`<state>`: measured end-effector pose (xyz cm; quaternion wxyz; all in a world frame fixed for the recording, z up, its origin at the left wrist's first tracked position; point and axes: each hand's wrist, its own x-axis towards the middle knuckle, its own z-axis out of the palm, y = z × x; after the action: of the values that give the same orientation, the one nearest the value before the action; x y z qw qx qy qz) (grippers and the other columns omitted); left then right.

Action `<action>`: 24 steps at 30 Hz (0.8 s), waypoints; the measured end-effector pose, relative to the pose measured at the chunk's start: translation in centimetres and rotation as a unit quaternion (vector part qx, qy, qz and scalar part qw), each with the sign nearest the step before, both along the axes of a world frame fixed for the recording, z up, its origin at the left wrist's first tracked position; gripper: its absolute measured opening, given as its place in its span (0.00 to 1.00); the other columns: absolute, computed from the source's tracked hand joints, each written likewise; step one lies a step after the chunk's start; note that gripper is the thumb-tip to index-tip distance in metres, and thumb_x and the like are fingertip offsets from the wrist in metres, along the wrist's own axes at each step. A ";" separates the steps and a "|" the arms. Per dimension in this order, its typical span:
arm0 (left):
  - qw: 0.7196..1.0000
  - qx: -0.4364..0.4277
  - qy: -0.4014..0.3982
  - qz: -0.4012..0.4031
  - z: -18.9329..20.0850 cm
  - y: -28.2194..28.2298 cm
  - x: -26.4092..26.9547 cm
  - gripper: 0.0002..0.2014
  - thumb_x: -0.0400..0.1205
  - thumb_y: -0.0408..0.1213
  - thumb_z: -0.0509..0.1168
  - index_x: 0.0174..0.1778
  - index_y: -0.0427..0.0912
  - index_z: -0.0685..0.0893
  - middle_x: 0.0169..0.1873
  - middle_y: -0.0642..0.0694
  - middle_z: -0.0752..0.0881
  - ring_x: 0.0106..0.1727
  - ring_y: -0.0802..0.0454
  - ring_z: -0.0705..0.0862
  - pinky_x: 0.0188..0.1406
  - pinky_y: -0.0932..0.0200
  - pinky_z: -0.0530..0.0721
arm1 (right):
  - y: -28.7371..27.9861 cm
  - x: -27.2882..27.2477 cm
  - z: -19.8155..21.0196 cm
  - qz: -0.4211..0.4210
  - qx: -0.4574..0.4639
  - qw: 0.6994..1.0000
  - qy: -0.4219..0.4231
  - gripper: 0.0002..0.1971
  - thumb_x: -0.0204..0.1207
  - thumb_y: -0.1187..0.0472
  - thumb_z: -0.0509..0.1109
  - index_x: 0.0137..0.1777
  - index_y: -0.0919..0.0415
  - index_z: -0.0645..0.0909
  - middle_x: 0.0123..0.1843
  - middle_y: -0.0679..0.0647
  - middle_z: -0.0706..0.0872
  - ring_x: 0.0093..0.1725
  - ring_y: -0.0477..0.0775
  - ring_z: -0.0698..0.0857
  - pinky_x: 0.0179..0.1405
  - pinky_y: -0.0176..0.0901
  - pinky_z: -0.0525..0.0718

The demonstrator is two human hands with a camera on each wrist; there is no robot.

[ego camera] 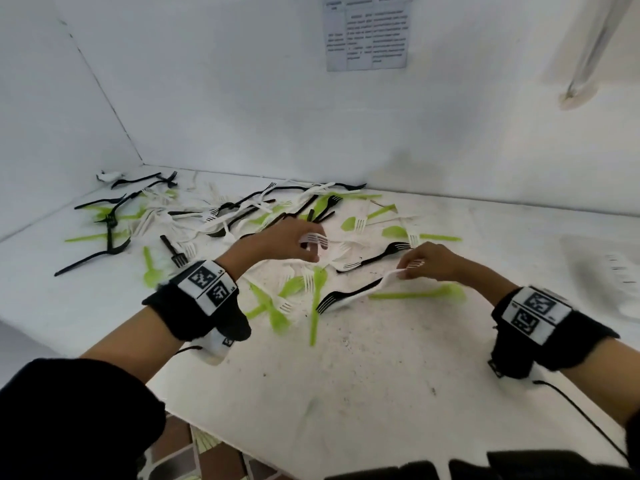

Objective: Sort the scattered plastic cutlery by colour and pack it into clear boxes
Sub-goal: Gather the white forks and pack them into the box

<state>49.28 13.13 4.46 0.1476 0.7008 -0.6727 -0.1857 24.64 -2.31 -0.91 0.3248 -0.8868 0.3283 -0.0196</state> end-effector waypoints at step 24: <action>0.972 0.076 -0.074 -0.208 -6.9 -5.0 4.0 0.23 0.65 0.51 0.79 0.56 0.52 0.85 0.47 0.61 0.82 0.40 0.73 0.74 0.38 0.72 0.70 | 2.1 -0.6 4.7 -0.200 0.055 0.929 -0.307 0.05 0.70 0.63 0.76 0.35 0.54 0.86 0.41 0.45 0.90 0.43 0.34 0.84 0.46 0.26 0.77</action>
<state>53.25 8.15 -2.46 0.0018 0.5665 -0.7966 -0.2109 24.02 -0.18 3.79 0.4475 -0.7341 0.3837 -0.3371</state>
